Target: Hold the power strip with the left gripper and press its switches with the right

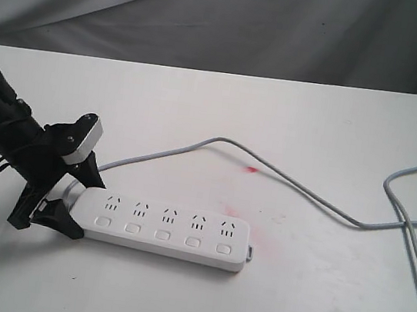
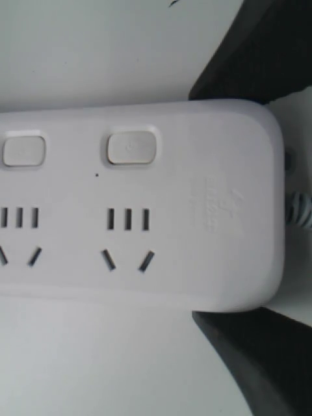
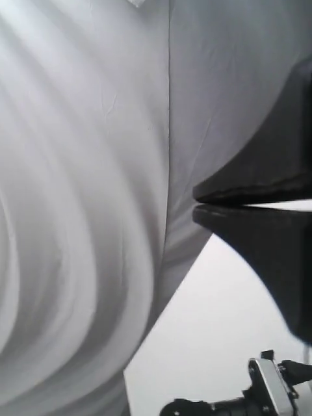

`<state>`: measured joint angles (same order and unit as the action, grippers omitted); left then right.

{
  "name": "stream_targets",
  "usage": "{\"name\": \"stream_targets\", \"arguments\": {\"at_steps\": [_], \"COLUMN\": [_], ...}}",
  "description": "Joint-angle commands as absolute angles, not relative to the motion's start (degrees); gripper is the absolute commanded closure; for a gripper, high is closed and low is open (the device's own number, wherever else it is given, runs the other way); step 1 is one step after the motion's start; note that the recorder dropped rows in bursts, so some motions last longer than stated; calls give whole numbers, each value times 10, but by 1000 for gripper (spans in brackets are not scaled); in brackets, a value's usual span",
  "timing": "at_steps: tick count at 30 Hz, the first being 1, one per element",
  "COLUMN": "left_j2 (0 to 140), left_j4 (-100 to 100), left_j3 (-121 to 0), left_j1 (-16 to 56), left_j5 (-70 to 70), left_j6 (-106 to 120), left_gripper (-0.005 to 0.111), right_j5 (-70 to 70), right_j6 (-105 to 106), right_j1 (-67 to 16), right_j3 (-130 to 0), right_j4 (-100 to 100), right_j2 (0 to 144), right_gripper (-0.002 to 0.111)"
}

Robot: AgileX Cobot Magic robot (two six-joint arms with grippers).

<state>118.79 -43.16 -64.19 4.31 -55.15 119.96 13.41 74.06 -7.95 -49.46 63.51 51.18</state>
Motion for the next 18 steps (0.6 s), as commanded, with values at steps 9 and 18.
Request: {"name": "stream_targets", "arguments": {"at_steps": [9,18], "left_j2": [1187,1187], "left_j4": [-430,-430], "left_j3": [-640,-640], "left_j1": [46,46], "left_j5": [-553,-553], "left_j6": [1200,1200], "left_gripper": [107,107], "right_j5": [6,50], "right_j6": [520,505], "right_j1": [-80,-3], "right_j3": [-366,-232], "right_j4": [526,478], "right_j2": [370,254], "right_gripper": [108,108]}}
